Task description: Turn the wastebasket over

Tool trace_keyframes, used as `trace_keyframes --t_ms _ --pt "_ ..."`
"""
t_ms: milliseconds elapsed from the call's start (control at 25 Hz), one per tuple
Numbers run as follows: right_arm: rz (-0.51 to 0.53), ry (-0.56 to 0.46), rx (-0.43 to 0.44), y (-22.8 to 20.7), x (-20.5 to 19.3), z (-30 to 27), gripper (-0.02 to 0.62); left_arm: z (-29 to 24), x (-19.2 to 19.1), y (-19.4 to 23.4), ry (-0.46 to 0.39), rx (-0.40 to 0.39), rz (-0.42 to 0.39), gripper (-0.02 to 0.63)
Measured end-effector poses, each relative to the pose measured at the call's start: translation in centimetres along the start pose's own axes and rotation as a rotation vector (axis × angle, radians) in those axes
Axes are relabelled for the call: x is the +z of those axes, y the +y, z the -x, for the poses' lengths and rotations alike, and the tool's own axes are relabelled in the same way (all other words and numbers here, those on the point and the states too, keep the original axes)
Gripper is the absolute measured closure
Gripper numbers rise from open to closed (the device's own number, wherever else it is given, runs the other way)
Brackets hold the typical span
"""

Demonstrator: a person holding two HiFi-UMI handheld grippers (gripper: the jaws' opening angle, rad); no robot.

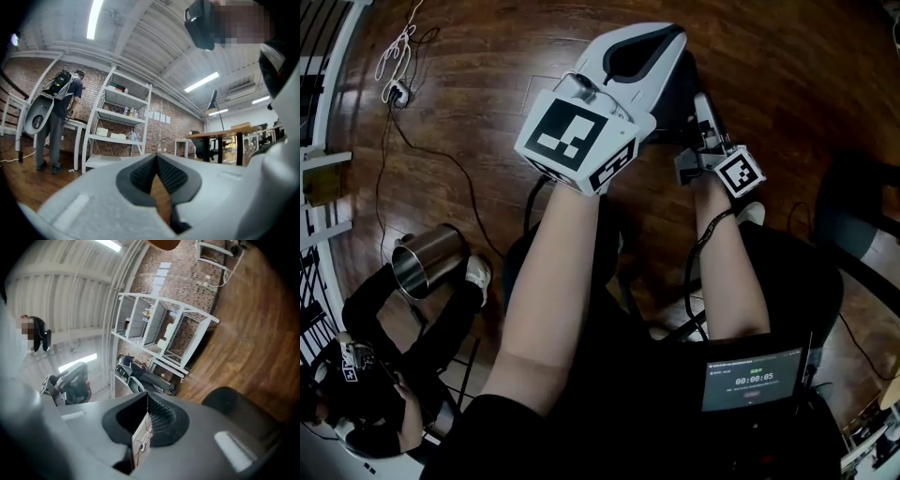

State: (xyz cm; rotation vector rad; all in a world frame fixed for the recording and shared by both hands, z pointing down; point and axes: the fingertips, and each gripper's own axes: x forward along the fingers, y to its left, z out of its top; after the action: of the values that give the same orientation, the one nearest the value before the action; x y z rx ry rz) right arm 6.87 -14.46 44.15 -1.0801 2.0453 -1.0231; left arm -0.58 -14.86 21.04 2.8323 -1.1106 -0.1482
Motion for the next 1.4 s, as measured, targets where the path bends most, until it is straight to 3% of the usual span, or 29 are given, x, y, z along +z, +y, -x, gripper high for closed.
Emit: trace_keyframes --t_ms 480,920,1200,1400 --pt "-0.226 -0.056 -0.198 -6.9 -6.0 3.7 0.561 0.0 0.6 0.5 -0.02 -0.011 0.038 0.603" --pt "-0.383 -0.096 -0.35 -11.0 -10.0 7.5 0.472 -0.2 0.7 0.2 -0.033 -0.024 0.042 0.603" --pt "-0.356 -0.096 -0.328 -12.5 -10.1 6.9 0.457 -0.3 0.8 0.0 -0.032 -0.029 0.044 0.603" --pt "-0.374 -0.126 -0.332 -13.5 -9.9 6.2 0.532 -0.5 1.1 -0.2 -0.039 -0.036 0.041 0.603"
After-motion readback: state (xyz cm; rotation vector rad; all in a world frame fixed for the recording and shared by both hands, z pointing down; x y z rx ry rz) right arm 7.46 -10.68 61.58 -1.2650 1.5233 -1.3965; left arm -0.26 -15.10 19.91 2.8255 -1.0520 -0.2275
